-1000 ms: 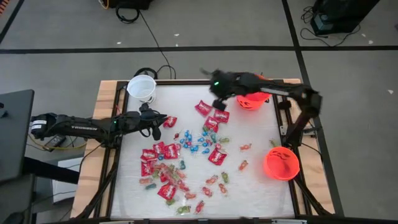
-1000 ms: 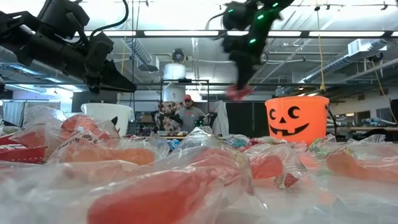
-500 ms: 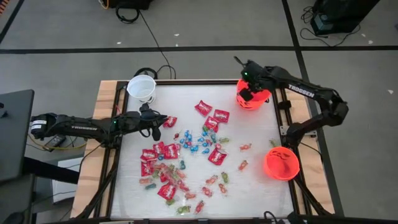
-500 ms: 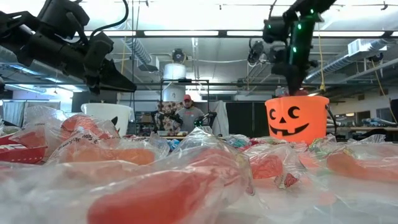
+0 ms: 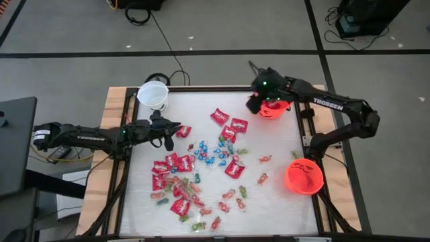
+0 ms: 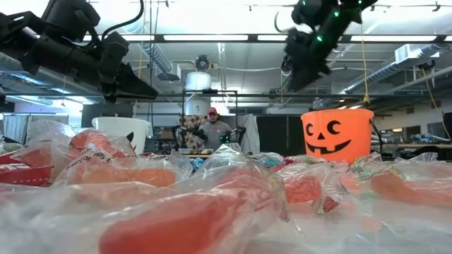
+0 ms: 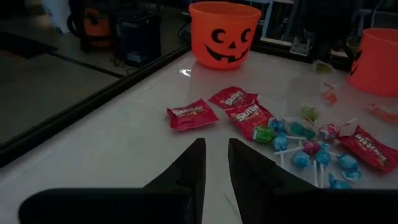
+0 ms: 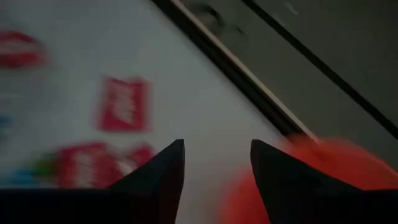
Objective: Sort candy by brand, put in halloween buckets
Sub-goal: Put the red candy into the top orange bucket
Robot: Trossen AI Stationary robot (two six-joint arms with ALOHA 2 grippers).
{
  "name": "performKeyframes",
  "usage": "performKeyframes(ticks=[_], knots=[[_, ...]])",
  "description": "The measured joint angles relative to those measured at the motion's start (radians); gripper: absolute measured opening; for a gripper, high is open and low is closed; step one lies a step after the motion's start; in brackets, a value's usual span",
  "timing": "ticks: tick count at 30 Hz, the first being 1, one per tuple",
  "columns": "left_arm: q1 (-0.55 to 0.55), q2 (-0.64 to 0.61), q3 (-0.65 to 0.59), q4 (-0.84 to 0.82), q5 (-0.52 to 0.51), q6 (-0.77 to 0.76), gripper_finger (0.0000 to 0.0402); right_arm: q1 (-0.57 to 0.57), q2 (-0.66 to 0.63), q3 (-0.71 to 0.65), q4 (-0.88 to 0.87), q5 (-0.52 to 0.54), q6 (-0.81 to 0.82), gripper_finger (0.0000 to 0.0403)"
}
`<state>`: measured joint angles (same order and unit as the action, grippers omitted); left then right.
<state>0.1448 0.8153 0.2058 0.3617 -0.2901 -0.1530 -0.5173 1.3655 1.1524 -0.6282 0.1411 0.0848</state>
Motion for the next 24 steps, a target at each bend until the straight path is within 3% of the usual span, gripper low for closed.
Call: performKeyframes(ticks=[5,11,24], knots=[[0.0,0.009,0.0,0.017,0.0,0.011,0.0076,0.097,0.138,0.001,0.164,-0.014,-0.004,0.0193],[0.0,0.01,0.0,0.011,-0.005,0.014,0.0076,0.131,0.354,0.001,0.31,-0.016,0.027,0.0193],[0.0,0.015,0.0,-0.001,-0.008,0.001,0.0076,0.129,0.643,0.168,0.261,-0.074,0.02,0.0193]])
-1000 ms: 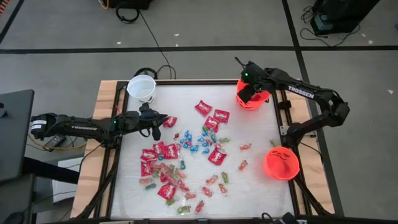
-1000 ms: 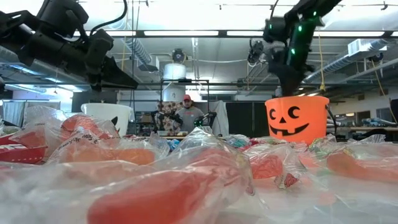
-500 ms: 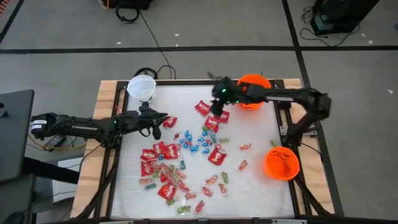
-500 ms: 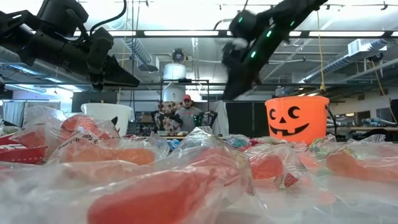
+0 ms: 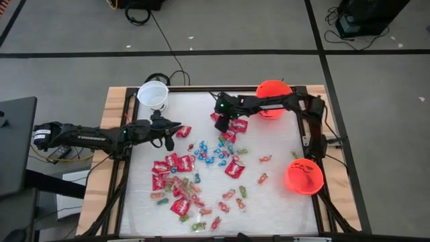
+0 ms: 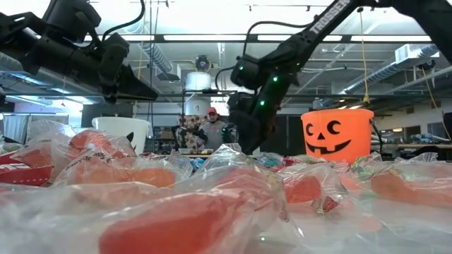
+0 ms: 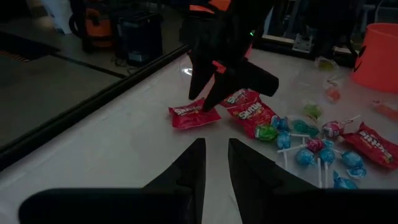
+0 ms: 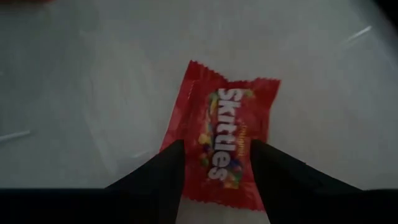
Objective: Sort candy by brand, put in halloween buckets
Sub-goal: Put the red candy into the top orange bucket
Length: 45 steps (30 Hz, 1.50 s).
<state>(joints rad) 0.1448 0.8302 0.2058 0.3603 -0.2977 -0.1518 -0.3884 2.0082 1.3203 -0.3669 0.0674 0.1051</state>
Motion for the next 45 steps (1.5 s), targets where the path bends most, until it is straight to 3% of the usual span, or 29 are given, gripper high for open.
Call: performKeyframes(ticks=[7,14,24,29,33,40,45], knots=[[0.0,0.047,0.0,0.005,-0.001,-0.01,0.0076,-0.023,0.088,0.098,-0.152,-0.092,-0.032,0.0158],[0.0,0.095,0.0,0.037,-0.001,-0.034,0.0076,-0.025,0.049,0.101,-0.22,-0.082,-0.07,0.0017],[-0.002,0.096,0.0,0.008,0.043,-0.093,0.0076,-0.017,-0.234,0.061,-0.488,0.182,-0.052,0.0005],[-0.002,0.096,0.0,-0.04,0.045,-0.169,0.0076,-0.079,-0.425,-0.024,-0.543,0.222,0.007,0.0005],[-0.002,0.096,0.0,-0.042,0.045,-0.174,0.0076,-0.15,-0.557,-0.125,-0.557,0.325,0.045,0.0005],[-0.002,0.096,0.0,-0.032,0.035,-0.173,0.0076,-0.258,-0.73,-0.28,-0.477,0.333,0.059,0.0005],[-0.002,0.095,0.0,-0.004,0.034,-0.17,0.0076,-0.318,-0.765,-0.369,-0.465,0.331,0.085,0.0006]])
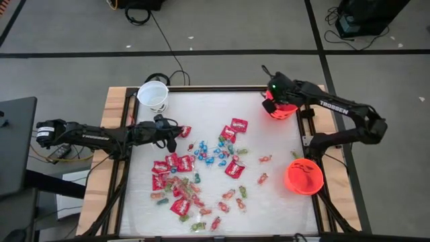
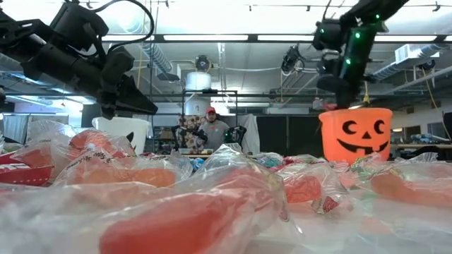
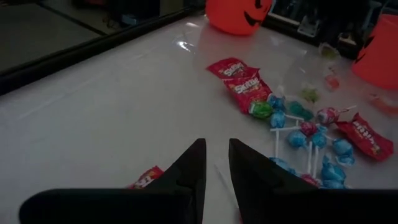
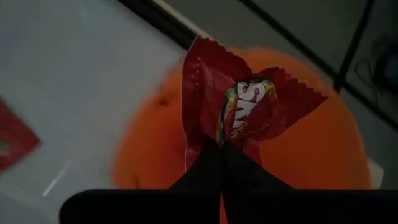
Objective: Sort candy by brand, put in halloween buckets
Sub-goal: Put the red candy into the top orange bucket
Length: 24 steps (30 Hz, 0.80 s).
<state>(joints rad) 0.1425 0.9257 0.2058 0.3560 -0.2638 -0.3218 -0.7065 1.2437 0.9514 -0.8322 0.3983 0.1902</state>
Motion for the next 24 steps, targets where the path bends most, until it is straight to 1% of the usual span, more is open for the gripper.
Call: performKeyframes(ticks=[2,4,8,11,13,15,17,19,21,24], knots=[[0.0,0.0,0.0,-0.001,0.0,0.0,0.0076,-0.026,-0.001,-0.035,0.002,-0.018,0.016,0.0011],[0.0,0.0,0.0,-0.001,0.0,0.0,0.0076,-0.04,0.002,-0.065,0.009,-0.036,0.017,0.0025],[0.0,0.0,0.0,-0.001,-0.029,0.024,0.0078,-0.035,-0.012,-0.069,0.023,-0.064,0.017,0.0075],[0.0,0.0,0.0,-0.001,-0.03,0.034,0.0091,-0.005,-0.048,-0.047,0.054,-0.088,0.013,0.0117],[0.0,0.0,0.0,-0.008,-0.03,0.041,0.0105,0.028,-0.077,-0.035,0.095,-0.126,0.012,0.0142],[0.0,0.0,0.0,-0.015,-0.03,0.049,0.0119,0.075,-0.096,-0.036,0.169,-0.198,-0.004,0.0162],[0.0,0.0,0.0,-0.016,-0.03,0.056,0.0129,0.138,-0.096,-0.045,0.268,-0.273,-0.012,0.0175],[0.0,0.0,0.0,-0.015,-0.03,0.068,0.0135,0.203,-0.065,-0.057,0.339,-0.32,-0.023,0.018],[0.0,0.0,0.0,-0.015,-0.03,0.08,0.0136,0.268,-0.005,-0.06,0.361,-0.32,-0.027,0.0181],[0.0,0.0,0.0,-0.015,-0.03,0.081,0.0137,0.34,0.099,-0.06,0.373,-0.291,-0.027,0.0181]])
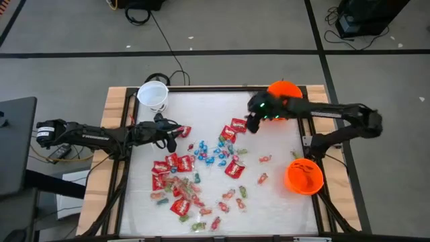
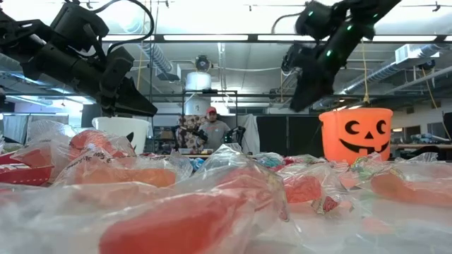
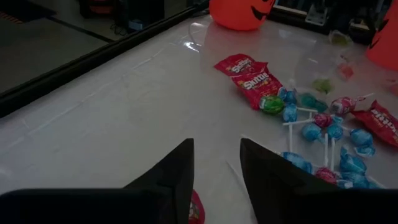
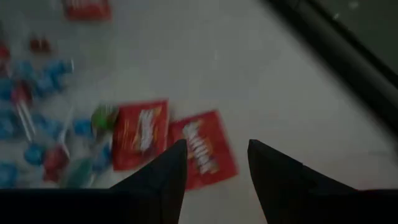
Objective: Sort candy by brand, put in halloween buckets
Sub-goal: Put the red candy into the top orange bucket
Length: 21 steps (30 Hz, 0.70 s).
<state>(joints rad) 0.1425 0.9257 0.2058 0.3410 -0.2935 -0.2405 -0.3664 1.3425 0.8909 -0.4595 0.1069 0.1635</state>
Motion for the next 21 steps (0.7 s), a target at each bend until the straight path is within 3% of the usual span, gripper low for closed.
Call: performKeyframes(ticks=[11,17,21], knots=[[0.0,0.0,0.0,0.007,0.043,0.029,0.0137,0.05,0.318,0.0,0.086,0.035,-0.018,0.0181],[0.0,0.0,0.0,0.017,0.041,0.031,0.0137,0.01,0.406,0.004,0.142,0.05,-0.054,0.0177],[0.0,0.0,0.0,0.038,0.04,0.033,0.0137,-0.008,0.432,0.012,0.141,0.019,-0.075,0.0142]])
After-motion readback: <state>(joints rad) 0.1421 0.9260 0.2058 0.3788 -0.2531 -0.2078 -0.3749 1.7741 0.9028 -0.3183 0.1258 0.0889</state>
